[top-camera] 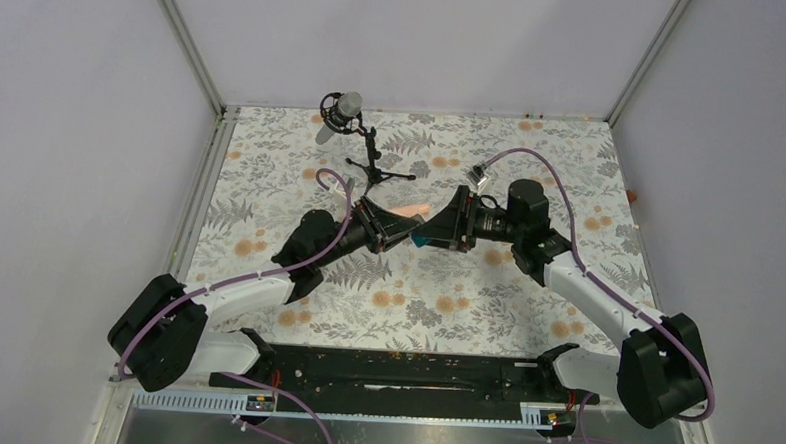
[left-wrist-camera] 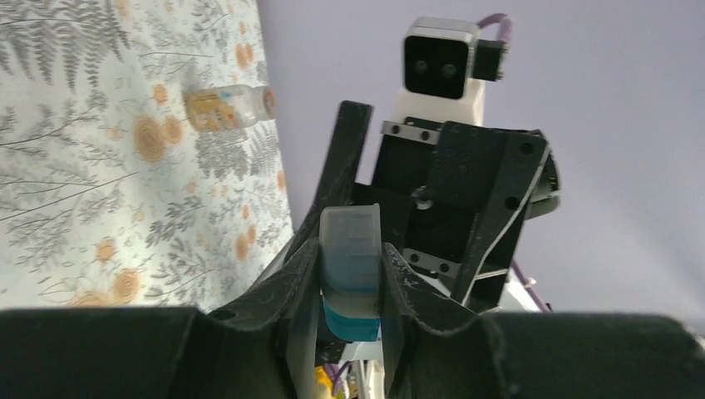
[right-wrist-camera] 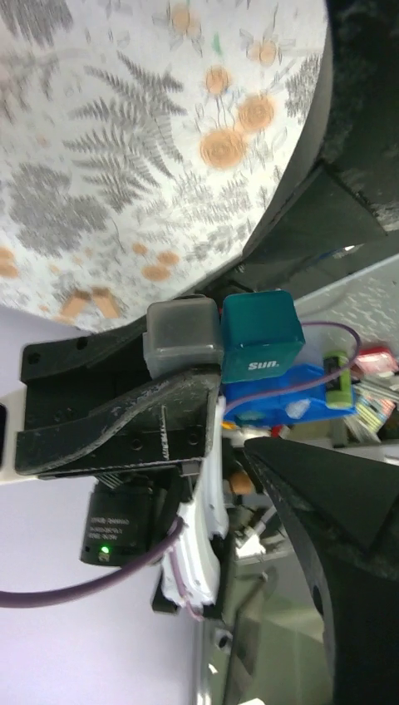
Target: Sort the pills into containers
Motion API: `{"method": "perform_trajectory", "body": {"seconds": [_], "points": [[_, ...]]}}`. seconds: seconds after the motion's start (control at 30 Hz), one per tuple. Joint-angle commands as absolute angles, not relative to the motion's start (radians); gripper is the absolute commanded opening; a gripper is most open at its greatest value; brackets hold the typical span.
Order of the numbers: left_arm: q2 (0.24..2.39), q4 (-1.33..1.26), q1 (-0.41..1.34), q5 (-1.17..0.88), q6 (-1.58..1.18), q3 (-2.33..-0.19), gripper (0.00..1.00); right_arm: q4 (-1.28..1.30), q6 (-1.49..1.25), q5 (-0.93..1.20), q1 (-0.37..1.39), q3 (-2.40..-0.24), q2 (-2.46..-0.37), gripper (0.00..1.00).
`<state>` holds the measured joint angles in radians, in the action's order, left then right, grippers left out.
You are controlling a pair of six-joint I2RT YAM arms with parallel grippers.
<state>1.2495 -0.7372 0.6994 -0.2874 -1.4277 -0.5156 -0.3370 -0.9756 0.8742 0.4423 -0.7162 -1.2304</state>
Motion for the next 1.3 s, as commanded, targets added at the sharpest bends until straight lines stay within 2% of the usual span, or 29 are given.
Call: {"method": "perform_trajectory", "body": {"seconds": [0.0,0.13,0.27,0.6,0.73,0.9,0.97,1.1,1.17,1.23,1.27], "points": [[1.242,-0.634,0.699,-0.247,-1.303,-0.526,0.0,-0.149,-0.837,0.719,0.413,-0.729,-1.133,0.86],[1.32,-0.564,0.701,-0.22,-1.206,-0.528,0.02,0.124,-0.669,0.468,0.411,-0.781,-1.046,0.88],[1.452,-0.582,0.721,-0.22,-1.168,-0.558,0.07,0.246,-0.613,0.319,0.41,-0.809,-1.0,0.88],[1.738,-0.608,0.806,-0.122,-1.123,-0.708,0.1,0.291,-0.589,0.275,0.411,-0.806,-0.966,0.88],[1.8,-0.558,0.83,-0.049,-1.088,-0.747,0.19,0.291,-0.591,0.254,0.411,-0.796,-0.953,0.87],[1.859,-0.575,0.834,-0.005,-1.083,-0.74,0.24,0.294,-0.587,0.254,0.411,-0.799,-0.955,0.87],[1.862,-0.581,0.833,-0.005,-1.082,-0.728,0.31,0.294,-0.587,0.259,0.41,-0.801,-0.956,0.87],[1.842,-0.563,0.834,0.045,-1.074,-0.701,0.64,0.309,-0.581,0.255,0.41,-0.809,-0.96,0.88],[1.813,-0.539,0.834,0.075,-1.063,-0.684,0.75,0.329,-0.573,0.242,0.411,-0.82,-0.96,0.88],[1.776,-0.503,0.834,0.113,-1.053,-0.668,0.82,0.352,-0.567,0.227,0.41,-0.83,-0.958,0.88],[1.757,-0.485,0.834,0.128,-1.042,-0.661,0.89,0.362,-0.563,0.218,0.41,-0.834,-0.955,0.88]]}}
